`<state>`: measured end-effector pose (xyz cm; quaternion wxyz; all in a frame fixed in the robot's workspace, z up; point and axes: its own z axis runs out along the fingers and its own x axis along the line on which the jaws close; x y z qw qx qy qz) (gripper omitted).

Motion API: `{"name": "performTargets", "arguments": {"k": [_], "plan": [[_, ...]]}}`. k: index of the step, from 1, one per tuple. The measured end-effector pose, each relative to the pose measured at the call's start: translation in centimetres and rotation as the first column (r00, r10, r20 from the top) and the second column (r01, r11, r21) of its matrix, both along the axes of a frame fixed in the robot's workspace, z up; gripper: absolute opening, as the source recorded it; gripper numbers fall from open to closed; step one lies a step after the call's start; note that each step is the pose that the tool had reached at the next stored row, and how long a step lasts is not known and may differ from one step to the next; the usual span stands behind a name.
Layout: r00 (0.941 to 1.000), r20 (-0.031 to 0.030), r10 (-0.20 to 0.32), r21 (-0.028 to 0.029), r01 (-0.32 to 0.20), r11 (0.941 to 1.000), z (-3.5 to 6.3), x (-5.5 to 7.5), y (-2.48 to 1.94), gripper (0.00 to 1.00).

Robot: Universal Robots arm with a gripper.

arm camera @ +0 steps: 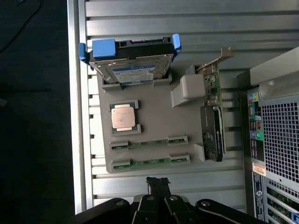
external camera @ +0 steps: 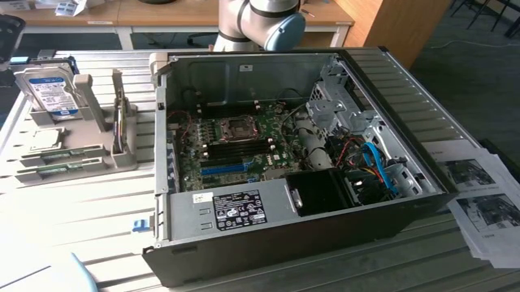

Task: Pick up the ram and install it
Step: 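Reach for the ram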

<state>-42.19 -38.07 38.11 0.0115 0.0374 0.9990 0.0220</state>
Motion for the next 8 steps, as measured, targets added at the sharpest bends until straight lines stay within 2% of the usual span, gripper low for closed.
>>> {"name": "performTargets", "arguments": {"k": [8], "plan": [[1.0,0.0,0.0,0.0,0.0,1.0,-0.21,0.0,1.31,0.09]]}}
